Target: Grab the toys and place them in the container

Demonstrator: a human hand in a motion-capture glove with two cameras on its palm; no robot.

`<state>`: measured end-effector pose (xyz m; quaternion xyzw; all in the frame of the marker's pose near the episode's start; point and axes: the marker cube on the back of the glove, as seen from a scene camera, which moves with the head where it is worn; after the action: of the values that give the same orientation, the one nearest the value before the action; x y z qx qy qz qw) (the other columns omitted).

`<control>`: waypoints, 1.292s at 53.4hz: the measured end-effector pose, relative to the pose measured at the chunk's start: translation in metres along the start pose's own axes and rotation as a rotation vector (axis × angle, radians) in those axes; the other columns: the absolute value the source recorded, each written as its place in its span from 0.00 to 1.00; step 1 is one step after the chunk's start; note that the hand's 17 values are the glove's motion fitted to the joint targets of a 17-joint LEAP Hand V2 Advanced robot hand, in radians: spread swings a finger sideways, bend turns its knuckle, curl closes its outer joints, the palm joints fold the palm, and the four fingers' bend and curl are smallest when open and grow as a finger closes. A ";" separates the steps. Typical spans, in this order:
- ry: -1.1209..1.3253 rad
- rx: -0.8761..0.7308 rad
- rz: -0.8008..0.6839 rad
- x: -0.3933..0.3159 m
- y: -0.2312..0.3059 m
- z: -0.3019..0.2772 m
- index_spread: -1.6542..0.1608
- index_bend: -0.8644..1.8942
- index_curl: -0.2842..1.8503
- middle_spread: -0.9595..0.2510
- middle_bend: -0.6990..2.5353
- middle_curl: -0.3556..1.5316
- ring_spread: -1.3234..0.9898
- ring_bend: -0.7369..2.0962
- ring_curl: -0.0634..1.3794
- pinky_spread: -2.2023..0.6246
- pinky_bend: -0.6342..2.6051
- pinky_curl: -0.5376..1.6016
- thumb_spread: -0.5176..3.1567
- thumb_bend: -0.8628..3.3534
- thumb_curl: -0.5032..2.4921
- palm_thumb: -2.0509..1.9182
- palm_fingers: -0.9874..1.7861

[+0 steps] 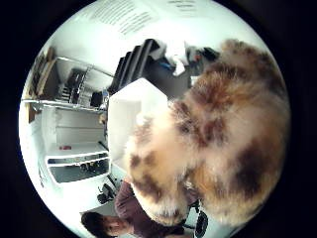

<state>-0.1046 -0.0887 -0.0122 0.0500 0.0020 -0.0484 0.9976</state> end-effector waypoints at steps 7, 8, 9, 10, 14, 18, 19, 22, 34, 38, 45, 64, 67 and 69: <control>-0.011 0.031 -0.102 -0.076 -0.021 -0.016 0.80 0.76 0.57 0.60 0.63 0.67 0.37 0.68 0.64 0.64 0.47 0.51 0.28 0.24 0.49 0.68 0.70; -0.008 0.031 -0.122 -0.088 -0.024 -0.016 0.80 0.76 0.57 0.60 0.63 0.67 0.36 0.68 0.64 0.64 0.47 0.51 0.27 0.24 0.50 0.68 0.69; -0.003 0.029 -0.145 -0.102 -0.027 -0.015 0.80 0.76 0.57 0.60 0.63 0.67 0.37 0.68 0.64 0.64 0.47 0.51 0.27 0.24 0.50 0.68 0.69; 0.002 0.027 -0.169 -0.117 -0.030 -0.013 0.80 0.76 0.57 0.60 0.63 0.67 0.37 0.68 0.64 0.64 0.47 0.51 0.27 0.24 0.50 0.68 0.69; 0.015 0.015 -0.259 -0.178 -0.043 -0.005 0.80 0.75 0.58 0.60 0.63 0.67 0.37 0.68 0.64 0.64 0.47 0.51 0.26 0.24 0.51 0.68 0.69; -0.008 -0.002 -0.340 -0.231 -0.051 0.004 0.81 0.75 0.59 0.61 0.63 0.68 0.37 0.68 0.64 0.64 0.48 0.52 0.26 0.24 0.52 0.67 0.69; -0.022 -0.005 -0.361 -0.244 -0.053 0.007 0.81 0.75 0.59 0.61 0.63 0.68 0.37 0.68 0.64 0.64 0.48 0.52 0.26 0.23 0.52 0.67 0.69; -0.058 -0.008 -0.407 -0.273 -0.056 0.014 0.81 0.75 0.60 0.61 0.63 0.68 0.37 0.69 0.64 0.64 0.48 0.52 0.26 0.23 0.53 0.67 0.68; -0.073 -0.023 -0.510 -0.313 -0.058 0.042 0.81 0.74 0.62 0.61 0.62 0.69 0.37 0.69 0.64 0.64 0.49 0.53 0.25 0.23 0.55 0.67 0.68; -0.066 -0.031 -0.538 -0.322 -0.059 0.047 0.81 0.74 0.63 0.61 0.62 0.70 0.37 0.69 0.64 0.64 0.49 0.53 0.25 0.23 0.55 0.67 0.68; -0.064 -0.031 -0.577 -0.328 -0.057 0.050 0.81 0.73 0.64 0.61 0.62 0.70 0.37 0.69 0.64 0.64 0.49 0.53 0.25 0.23 0.56 0.67 0.67; 0.201 -0.263 -0.453 -0.299 -0.039 0.047 0.83 0.30 0.41 0.79 0.29 0.51 0.50 0.45 0.49 0.75 0.58 0.53 0.41 0.19 0.45 0.55 0.11; 0.175 -0.242 -0.455 -0.294 -0.039 0.042 0.84 0.29 0.36 0.82 0.25 0.48 0.53 0.42 0.45 0.77 0.57 0.52 0.43 0.20 0.43 0.55 0.13; 0.170 -0.237 -0.447 -0.288 -0.038 0.040 0.84 0.29 0.34 0.83 0.24 0.46 0.54 0.40 0.43 0.77 0.56 0.51 0.44 0.20 0.42 0.55 0.14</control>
<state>-0.3947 -0.1030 0.0259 -0.0648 0.1024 -0.2624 0.9573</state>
